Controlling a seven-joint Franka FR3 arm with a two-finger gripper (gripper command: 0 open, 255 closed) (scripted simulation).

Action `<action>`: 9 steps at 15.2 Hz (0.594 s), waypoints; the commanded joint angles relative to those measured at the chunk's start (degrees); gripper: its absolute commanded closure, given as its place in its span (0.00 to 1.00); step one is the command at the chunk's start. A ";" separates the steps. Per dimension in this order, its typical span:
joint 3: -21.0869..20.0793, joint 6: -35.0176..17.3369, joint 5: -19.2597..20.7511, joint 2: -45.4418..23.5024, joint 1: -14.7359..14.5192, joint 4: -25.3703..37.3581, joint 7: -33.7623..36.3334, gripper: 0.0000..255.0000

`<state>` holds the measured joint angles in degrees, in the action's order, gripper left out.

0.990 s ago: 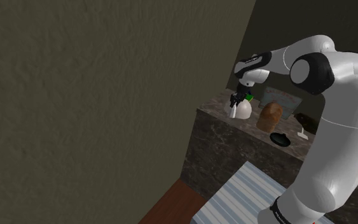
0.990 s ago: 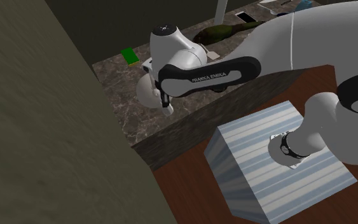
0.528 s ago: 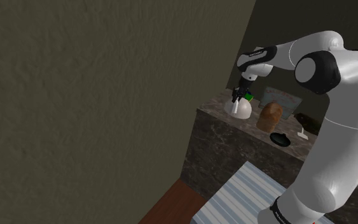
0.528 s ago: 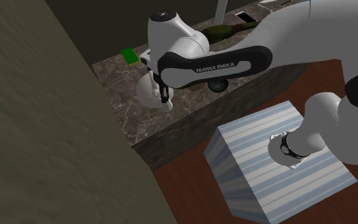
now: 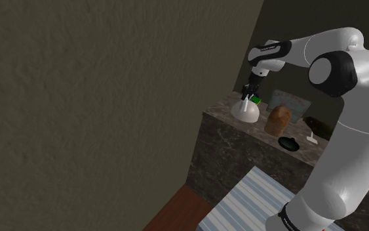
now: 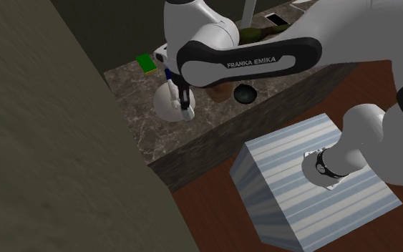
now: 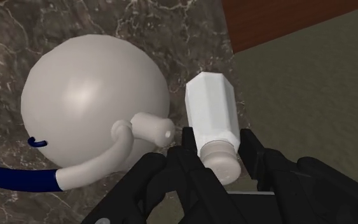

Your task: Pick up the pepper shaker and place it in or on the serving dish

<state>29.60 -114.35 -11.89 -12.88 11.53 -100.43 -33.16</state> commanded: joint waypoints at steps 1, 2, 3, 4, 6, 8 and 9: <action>0.05 1.48 0.24 0.24 -0.02 1.29 0.32 1.00; 0.06 1.53 0.26 0.26 -0.02 1.33 0.33 1.00; 0.50 1.09 1.02 1.99 0.07 -0.69 -0.18 1.00; 0.94 0.70 1.81 3.70 0.20 -2.62 -0.67 1.00; 1.81 0.06 3.44 7.03 0.59 -6.22 -1.63 1.00; 2.68 -0.37 5.14 10.27 1.13 -9.49 -2.57 1.00; 3.09 -0.52 6.01 11.84 1.48 -11.01 -3.05 1.00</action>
<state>32.37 -114.67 -6.80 -2.69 12.85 -109.82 -35.94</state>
